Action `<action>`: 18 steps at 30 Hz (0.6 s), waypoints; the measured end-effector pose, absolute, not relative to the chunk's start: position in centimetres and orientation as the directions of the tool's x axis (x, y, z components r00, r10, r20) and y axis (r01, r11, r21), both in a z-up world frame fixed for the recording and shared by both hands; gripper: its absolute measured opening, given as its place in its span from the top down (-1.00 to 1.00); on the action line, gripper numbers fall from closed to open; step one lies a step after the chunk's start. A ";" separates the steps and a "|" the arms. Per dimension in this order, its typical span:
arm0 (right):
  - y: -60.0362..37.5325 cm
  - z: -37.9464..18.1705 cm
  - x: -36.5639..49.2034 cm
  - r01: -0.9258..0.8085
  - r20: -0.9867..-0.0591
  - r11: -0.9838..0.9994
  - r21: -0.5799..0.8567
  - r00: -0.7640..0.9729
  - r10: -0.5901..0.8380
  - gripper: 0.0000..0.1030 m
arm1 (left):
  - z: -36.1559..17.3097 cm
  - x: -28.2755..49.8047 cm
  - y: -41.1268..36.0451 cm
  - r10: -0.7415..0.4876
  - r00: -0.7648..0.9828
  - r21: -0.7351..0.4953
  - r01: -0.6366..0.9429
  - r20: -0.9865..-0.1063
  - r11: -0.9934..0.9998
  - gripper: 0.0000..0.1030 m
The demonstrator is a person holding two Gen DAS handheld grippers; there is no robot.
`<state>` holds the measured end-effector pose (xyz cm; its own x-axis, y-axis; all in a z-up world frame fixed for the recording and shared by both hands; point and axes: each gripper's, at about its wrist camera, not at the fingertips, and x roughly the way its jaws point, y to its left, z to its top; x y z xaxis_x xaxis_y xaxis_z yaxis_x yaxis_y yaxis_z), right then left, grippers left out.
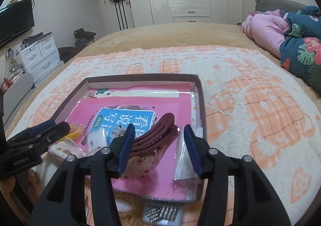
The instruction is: Organize jewelry
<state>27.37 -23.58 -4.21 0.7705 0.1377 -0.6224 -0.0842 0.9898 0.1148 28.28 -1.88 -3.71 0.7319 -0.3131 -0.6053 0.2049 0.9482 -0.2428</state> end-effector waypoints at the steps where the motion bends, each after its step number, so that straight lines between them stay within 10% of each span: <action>1: -23.5 -4.0 27.0 -0.085 -0.618 0.990 0.111 0.774 0.136 -0.11 | -3.5 28.0 -1.8 -0.310 0.735 -0.243 0.201 -0.603 0.949 -0.57; 18: -24.1 1.0 20.8 -0.120 -0.512 0.990 0.078 0.847 0.143 -0.69 | 1.1 21.8 1.1 -0.263 0.804 -0.266 0.136 -0.534 0.954 -0.78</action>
